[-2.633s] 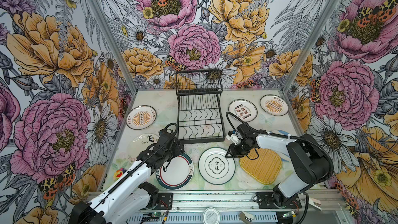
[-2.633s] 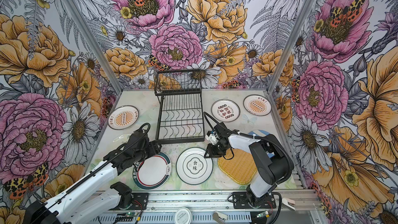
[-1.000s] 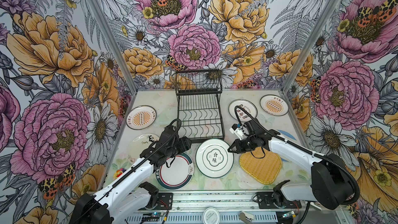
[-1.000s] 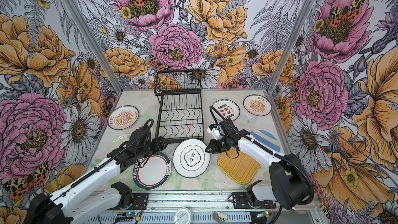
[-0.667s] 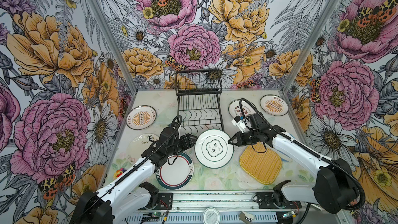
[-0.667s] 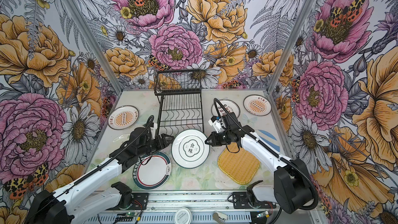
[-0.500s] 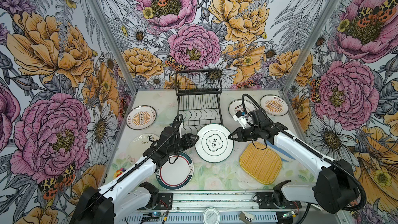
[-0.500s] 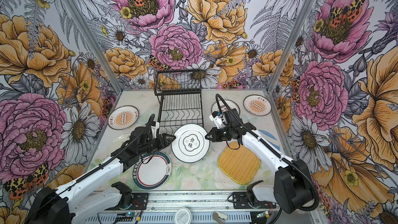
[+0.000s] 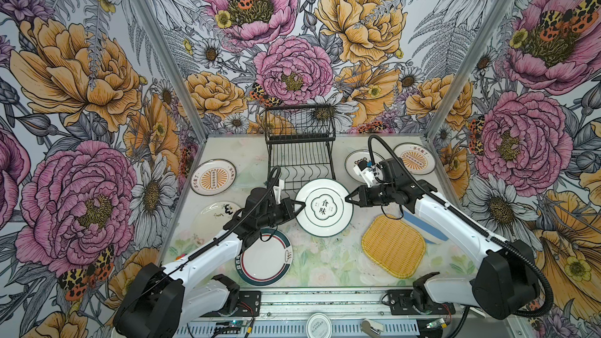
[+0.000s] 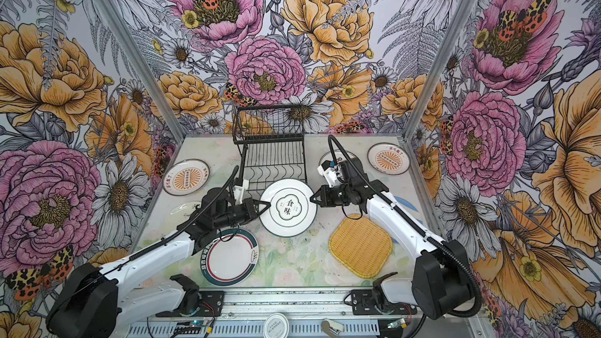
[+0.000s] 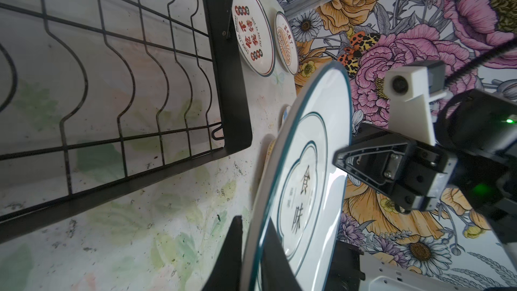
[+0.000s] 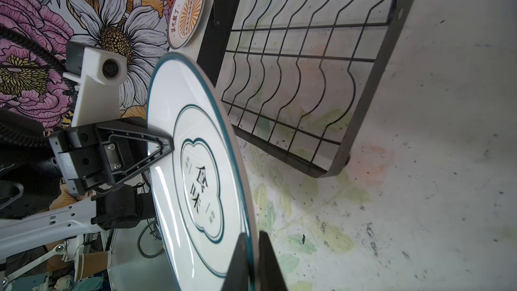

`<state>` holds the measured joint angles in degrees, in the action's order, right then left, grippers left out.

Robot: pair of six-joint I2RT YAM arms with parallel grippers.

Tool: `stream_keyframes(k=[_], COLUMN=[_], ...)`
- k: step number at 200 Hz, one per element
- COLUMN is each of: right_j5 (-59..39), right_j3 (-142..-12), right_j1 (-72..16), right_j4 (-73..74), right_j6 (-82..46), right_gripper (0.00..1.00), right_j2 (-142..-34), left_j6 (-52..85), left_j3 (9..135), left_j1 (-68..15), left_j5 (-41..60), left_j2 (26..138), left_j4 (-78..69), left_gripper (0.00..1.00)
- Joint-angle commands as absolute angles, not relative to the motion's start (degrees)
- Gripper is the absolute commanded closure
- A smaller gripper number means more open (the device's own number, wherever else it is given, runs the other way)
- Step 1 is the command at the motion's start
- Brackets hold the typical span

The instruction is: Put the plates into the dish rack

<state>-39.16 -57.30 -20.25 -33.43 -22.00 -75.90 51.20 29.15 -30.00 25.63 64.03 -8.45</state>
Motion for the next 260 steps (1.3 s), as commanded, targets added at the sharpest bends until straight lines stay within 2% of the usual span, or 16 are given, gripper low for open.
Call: stream_keyframes(k=[1, 14, 40, 61, 87, 110, 130, 153, 162, 191, 209, 236, 260], right_j5=[-44.77, -48.28, -55.04, -59.37, -62.41, -63.61, -64.05, -64.23, -64.04, -62.28, -57.94, -45.47, -33.1], right_j3=[-59.96, -60.28, -61.74, -62.78, -63.45, -63.72, -63.89, -63.81, -63.72, -63.7, -64.19, -65.36, -66.35], right_j1=[-20.45, -19.91, -19.64, -19.1, -18.58, -18.54, -18.49, -18.46, -18.52, -18.45, -18.37, -18.27, -18.36], right_j4=[-31.21, -31.03, -30.87, -30.78, -30.46, -29.85, -29.62, -29.63, -29.66, -29.81, -29.97, -30.17, -30.17], right_j6=[-19.51, -18.68, -16.73, -16.09, -16.14, -16.63, -16.84, -16.82, -16.8, -17.08, -18.2, -21.27, -23.11], right_gripper=[0.87, 0.76, 0.63, 0.59, 0.59, 0.62, 0.7, 0.86, 1.0, 1.0, 1.0, 1.0, 1.0], right_j2=[-76.27, -77.06, -78.74, -79.77, -80.92, -81.31, -81.18, -80.86, -80.77, -80.68, -80.47, -79.17, -76.36], left_j6=[52.12, 52.27, 52.68, 53.38, 53.7, 53.42, 53.18, 53.09, 53.08, 52.01, 50.97, 47.84, 45.1], left_j3=[30.06, 30.03, 30.19, 30.41, 31.15, 32.03, 32.41, 32.78, 32.87, 33.39, 33.64, 34.49, 34.97], left_j1=[-30.36, -30.28, -29.81, -29.31, -28.7, -28.65, -28.63, -28.65, -28.65, -28.26, -27.7, -26.09, -24.38], left_j5=[27.43, 28.48, 31.16, 32.9, 34.84, 35.82, 36.14, 36.39, 36.45, 35.81, 34.87, 31.99, 29.17], left_j2=[64.82, 65.03, 65.83, 66.18, 66.85, 67.47, 68.01, 68.85, 68.99, 68.81, 67.63, 64.15, 60.5], left_j4=[-12.86, -14.63, -19.03, -22.59, -24.41, -24.43, -24.39, -24.32, -24.19, -21.92, -18.96, -10.76, -3.78], left_gripper=[0.98, 1.0, 1.0, 1.0, 1.0, 1.0, 1.0, 1.0, 1.0, 1.0, 0.88, 0.5, 0.34])
